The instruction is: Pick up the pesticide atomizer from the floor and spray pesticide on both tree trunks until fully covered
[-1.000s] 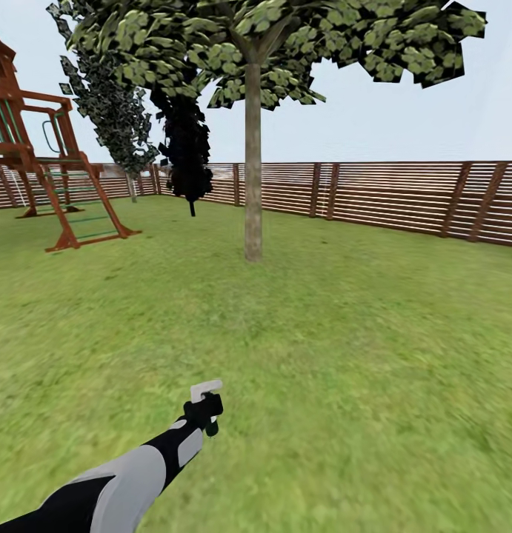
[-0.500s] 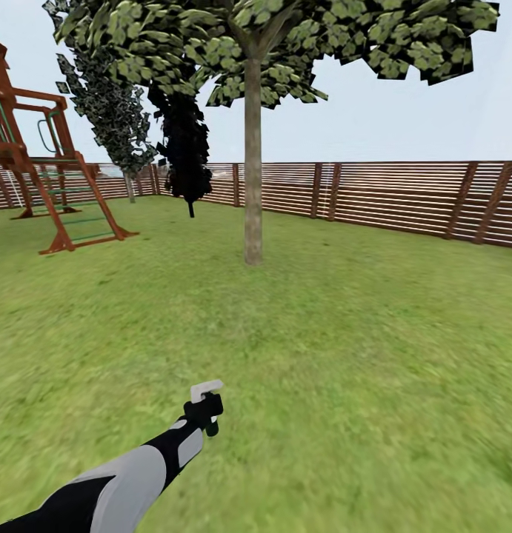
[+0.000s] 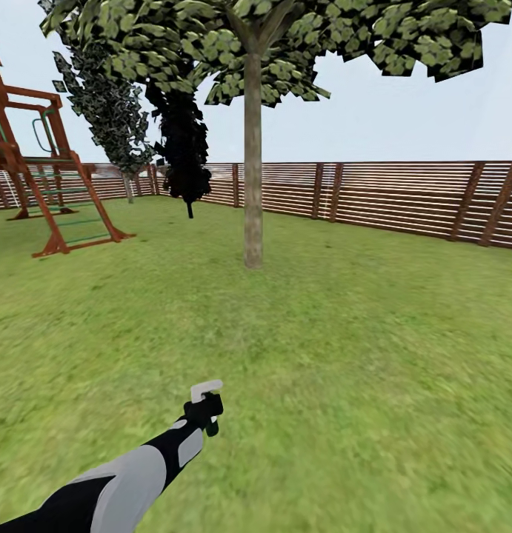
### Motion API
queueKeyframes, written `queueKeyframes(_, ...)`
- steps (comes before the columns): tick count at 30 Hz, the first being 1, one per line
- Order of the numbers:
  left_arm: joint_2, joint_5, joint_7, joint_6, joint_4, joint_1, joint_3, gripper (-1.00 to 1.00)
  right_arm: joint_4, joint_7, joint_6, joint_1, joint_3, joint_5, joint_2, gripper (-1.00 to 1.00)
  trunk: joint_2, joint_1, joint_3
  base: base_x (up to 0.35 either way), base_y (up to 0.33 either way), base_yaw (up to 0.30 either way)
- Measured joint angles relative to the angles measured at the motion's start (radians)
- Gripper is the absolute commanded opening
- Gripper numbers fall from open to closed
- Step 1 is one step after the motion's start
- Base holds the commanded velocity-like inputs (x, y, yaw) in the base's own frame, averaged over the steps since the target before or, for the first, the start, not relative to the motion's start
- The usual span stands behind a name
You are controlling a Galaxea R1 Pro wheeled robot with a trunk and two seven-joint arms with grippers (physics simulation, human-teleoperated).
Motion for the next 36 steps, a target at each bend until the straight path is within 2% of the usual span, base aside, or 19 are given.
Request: queueKeyframes(36, 0.000, 0.000, 0.000, -0.002, 0.000, 0.000, 0.000, -1.00, 0.000, -0.002, 0.000, 0.000, -0.004, -0.006, 0.000, 1.00, 0.000, 0.000, 0.000, 0.350, 0.000, 0.000)
